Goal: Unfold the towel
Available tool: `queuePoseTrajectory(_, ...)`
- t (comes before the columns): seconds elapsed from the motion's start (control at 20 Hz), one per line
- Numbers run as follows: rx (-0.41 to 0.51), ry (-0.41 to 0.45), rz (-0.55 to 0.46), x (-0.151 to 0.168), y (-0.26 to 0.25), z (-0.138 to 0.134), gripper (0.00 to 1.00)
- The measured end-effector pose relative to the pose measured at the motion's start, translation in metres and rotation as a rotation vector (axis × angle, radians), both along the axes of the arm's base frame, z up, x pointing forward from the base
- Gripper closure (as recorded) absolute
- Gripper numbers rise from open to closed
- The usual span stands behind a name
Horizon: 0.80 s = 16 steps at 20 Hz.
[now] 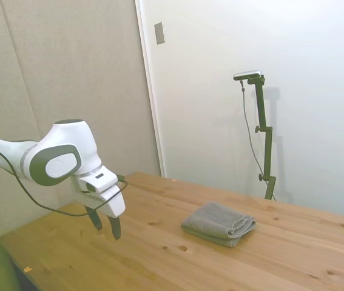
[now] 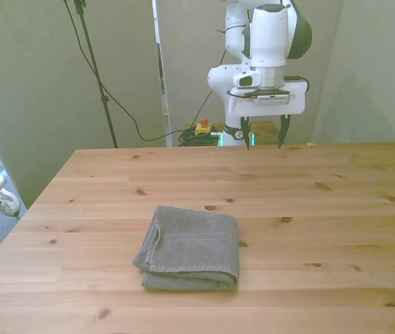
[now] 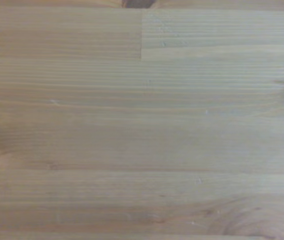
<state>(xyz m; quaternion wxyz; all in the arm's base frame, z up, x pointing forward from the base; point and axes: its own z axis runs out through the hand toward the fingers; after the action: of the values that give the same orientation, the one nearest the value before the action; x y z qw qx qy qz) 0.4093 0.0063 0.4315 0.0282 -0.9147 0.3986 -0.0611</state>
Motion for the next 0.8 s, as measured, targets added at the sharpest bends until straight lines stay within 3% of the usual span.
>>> queuePoseTrajectory(0.2, 0.016, -0.002, -0.044, 0.003, -0.020, 0.000, 0.00)
queuePoseTrajectory(0.55, 0.023, -0.089, -0.251, 0.022, -0.228, 0.010, 0.00)
queuePoseTrajectory(0.8, 0.128, -0.198, -0.276, 0.050, -0.321, 0.018, 0.00)
